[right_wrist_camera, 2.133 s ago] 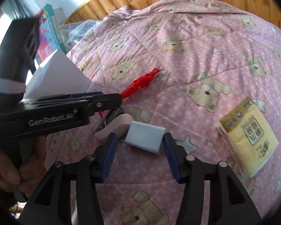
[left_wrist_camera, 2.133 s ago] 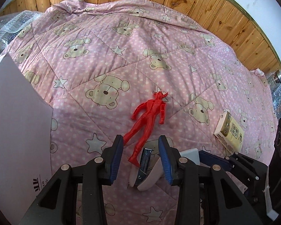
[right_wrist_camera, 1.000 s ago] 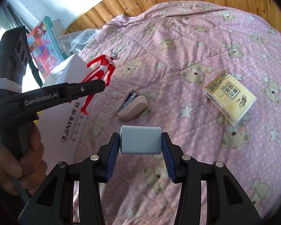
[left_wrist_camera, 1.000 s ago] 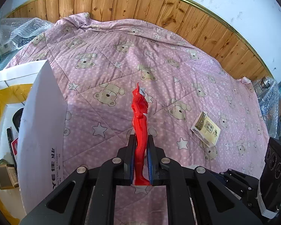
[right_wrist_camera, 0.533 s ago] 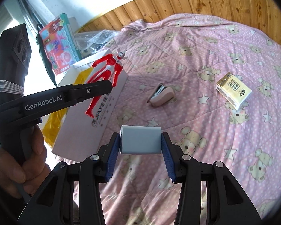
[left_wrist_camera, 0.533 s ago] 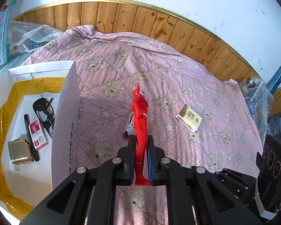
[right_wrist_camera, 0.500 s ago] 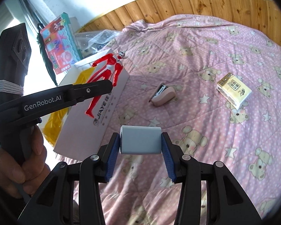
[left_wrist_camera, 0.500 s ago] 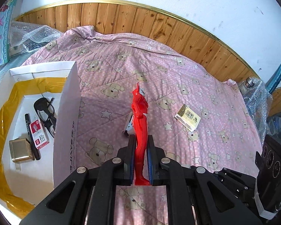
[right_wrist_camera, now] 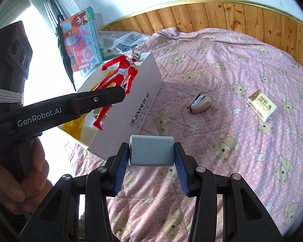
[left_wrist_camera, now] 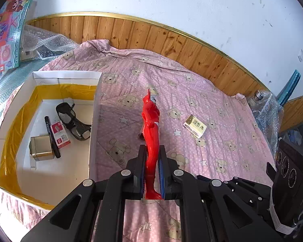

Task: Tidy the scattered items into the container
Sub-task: 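Lift and carry the charger and red figure over the white box with both tools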

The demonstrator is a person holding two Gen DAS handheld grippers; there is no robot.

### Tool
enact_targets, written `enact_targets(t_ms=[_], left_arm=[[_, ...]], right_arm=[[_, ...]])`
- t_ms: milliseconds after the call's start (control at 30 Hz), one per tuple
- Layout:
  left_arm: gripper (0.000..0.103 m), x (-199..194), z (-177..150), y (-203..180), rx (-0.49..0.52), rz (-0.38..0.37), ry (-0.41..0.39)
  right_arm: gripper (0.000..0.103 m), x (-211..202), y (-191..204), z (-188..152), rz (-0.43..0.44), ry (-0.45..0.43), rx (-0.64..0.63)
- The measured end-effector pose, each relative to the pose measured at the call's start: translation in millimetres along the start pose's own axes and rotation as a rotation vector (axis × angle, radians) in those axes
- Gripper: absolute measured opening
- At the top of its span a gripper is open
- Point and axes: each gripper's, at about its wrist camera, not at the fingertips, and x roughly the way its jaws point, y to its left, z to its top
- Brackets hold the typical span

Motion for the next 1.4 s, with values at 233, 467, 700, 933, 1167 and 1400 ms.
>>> enact_targets(t_ms=[233,467,700,933,1167,1400], left_arm=[[0.011,-23,-7,14,-0.018,-0.007,-0.032],[0.011,-39,-13,27,-0.037,-0.009,-0.051],[0.011,-52,-19,39,-0.057,-0.013,-0.069],[0.011,-65,-23,52,-0.080,-0.017,-0.088],[0.011,-75,-27,66,-0.106,-0.013,-0.103],[0.011,-81,-28,79,-0.127,-0.010,-0.114]], right_arm=[[0.047,-4,24,-1,0.000,-0.007,-0.037],[0.047,-5,44,-2,0.000,-0.009,-0.066],[0.047,-6,61,-1,-0.002,-0.011,-0.091],[0.047,-4,78,0,-0.001,-0.010,-0.118],[0.047,-2,90,1,-0.002,-0.008,-0.137],[0.047,0,103,5,-0.001,-0.009,-0.165]])
